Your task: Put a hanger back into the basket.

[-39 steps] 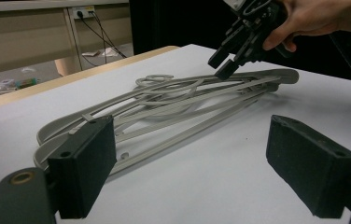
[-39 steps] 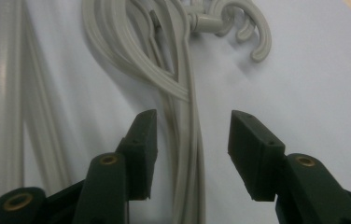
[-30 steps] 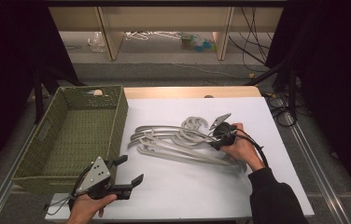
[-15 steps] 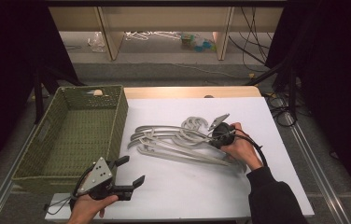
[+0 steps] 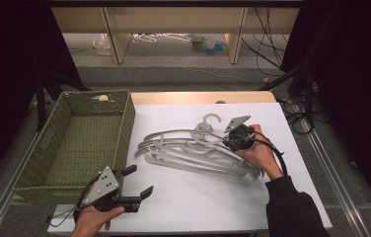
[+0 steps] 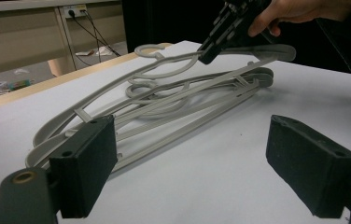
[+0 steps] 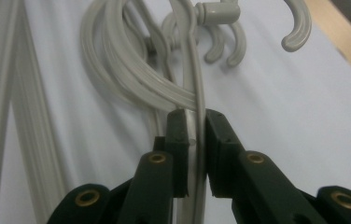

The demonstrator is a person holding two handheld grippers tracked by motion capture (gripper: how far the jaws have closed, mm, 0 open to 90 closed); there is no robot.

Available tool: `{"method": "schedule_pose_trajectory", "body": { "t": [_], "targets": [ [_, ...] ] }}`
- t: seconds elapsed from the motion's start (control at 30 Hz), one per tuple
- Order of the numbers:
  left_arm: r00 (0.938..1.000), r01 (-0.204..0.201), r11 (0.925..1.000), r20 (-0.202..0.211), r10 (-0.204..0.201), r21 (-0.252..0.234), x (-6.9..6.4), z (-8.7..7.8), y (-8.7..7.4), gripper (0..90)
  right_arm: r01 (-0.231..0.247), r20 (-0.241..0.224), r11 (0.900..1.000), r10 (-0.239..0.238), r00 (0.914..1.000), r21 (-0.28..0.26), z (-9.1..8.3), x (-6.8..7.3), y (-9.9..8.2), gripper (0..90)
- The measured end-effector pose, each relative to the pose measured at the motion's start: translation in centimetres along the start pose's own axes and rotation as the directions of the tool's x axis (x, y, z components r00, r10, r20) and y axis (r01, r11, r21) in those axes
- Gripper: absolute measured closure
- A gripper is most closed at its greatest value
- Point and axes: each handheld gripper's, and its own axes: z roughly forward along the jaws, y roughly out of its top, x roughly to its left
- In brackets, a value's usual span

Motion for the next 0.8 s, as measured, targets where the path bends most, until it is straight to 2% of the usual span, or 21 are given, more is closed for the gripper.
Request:
{"method": "schedule_pose_trajectory", "body": {
  "t": [0.03,0.07,0.23,0.3,0.43,0.47,0.5,0.57,0.6,0.7,0.8],
  "targets": [
    [1.0000,-0.001,1.0000,0.000,0.001,0.000,0.0,0.0,0.0,16.2,0.007,0.010,0.9999,-0.006,0.9999,-0.015,-0.3,-0.1,0.0,81.6],
    [1.0000,0.001,1.0000,0.007,-0.001,-0.007,0.0,0.1,0.0,16.3,-0.013,-0.001,0.9991,0.013,0.9999,-0.040,-0.8,0.0,0.2,81.6],
    [1.0000,0.002,1.0000,0.000,-0.002,0.000,0.0,0.0,0.0,16.2,-0.012,-0.012,0.9969,0.011,0.9999,-0.078,-1.3,0.1,0.2,81.7],
    [0.9999,-0.012,0.9999,0.001,0.012,0.001,0.1,-0.1,0.0,16.2,-0.003,-0.018,0.9952,0.001,0.9998,-0.097,-2.0,0.0,0.3,81.8],
    [1.0000,0.004,1.0000,-0.005,-0.004,0.000,0.1,-0.1,0.0,16.2,-0.004,-0.026,0.9921,0.001,0.9997,-0.125,-2.9,0.1,0.4,81.9],
    [1.0000,0.003,1.0000,-0.005,-0.003,-0.001,0.1,-0.1,0.0,16.2,0.009,-0.013,0.9907,-0.011,0.9999,-0.136,-3.2,0.0,0.4,81.9],
    [1.0000,0.002,1.0000,-0.005,-0.002,-0.001,0.1,-0.1,0.0,16.2,0.012,-0.023,0.9876,-0.015,0.9996,-0.157,-3.9,0.1,0.5,82.0],
    [1.0000,0.001,1.0000,-0.006,-0.001,0.000,0.1,-0.1,0.0,16.2,0.009,-0.039,0.9872,-0.015,0.9991,-0.159,-4.3,0.2,0.5,82.0],
    [1.0000,0.002,1.0000,-0.007,-0.002,-0.001,0.1,-0.1,0.0,16.2,0.017,-0.043,0.9820,-0.026,0.9987,-0.188,-5.0,0.5,0.5,82.1],
    [1.0000,0.000,1.0000,-0.009,0.000,-0.002,0.1,-0.2,0.0,16.2,0.021,-0.076,0.9790,-0.037,0.9964,-0.203,-6.2,0.8,0.5,82.3],
    [0.9999,0.000,1.0000,-0.010,0.000,-0.004,0.1,-0.2,0.0,16.2,0.028,-0.082,0.9737,-0.048,0.9955,-0.226,-6.9,1.0,0.4,82.3]
  ]
}}
